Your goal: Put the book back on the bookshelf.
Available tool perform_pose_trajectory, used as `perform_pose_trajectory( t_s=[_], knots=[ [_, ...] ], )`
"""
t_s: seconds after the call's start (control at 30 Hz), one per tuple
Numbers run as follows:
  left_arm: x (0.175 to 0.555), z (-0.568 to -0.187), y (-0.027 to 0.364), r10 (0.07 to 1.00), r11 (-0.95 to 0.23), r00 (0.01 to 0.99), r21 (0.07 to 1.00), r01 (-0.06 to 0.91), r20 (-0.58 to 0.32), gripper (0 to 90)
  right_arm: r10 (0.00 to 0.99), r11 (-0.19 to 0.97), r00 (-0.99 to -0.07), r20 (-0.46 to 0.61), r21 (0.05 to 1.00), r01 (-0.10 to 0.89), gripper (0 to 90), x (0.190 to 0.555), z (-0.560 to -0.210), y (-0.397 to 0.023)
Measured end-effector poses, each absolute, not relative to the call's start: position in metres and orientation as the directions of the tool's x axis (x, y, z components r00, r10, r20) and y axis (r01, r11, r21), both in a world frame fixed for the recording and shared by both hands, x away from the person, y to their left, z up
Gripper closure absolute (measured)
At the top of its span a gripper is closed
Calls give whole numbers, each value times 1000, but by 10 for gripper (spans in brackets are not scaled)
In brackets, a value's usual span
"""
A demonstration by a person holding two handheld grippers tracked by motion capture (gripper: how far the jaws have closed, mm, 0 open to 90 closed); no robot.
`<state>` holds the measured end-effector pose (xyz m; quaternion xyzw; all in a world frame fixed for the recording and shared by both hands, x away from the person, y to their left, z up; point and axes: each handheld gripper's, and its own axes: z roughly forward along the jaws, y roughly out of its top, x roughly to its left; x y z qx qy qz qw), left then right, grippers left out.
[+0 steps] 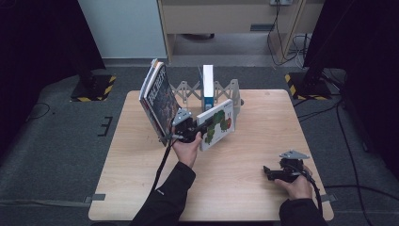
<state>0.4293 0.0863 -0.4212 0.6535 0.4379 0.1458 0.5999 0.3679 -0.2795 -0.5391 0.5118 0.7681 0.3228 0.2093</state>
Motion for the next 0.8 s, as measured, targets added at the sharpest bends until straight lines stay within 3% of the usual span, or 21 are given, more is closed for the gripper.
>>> perform_pose_trajectory(
  t_s=[0.8],
  knots=[
    [452, -442, 52, 801, 70, 531, 924, 376, -276, 744, 921, 268, -389, 9, 710, 651, 33, 368, -539, -279]
  ],
)
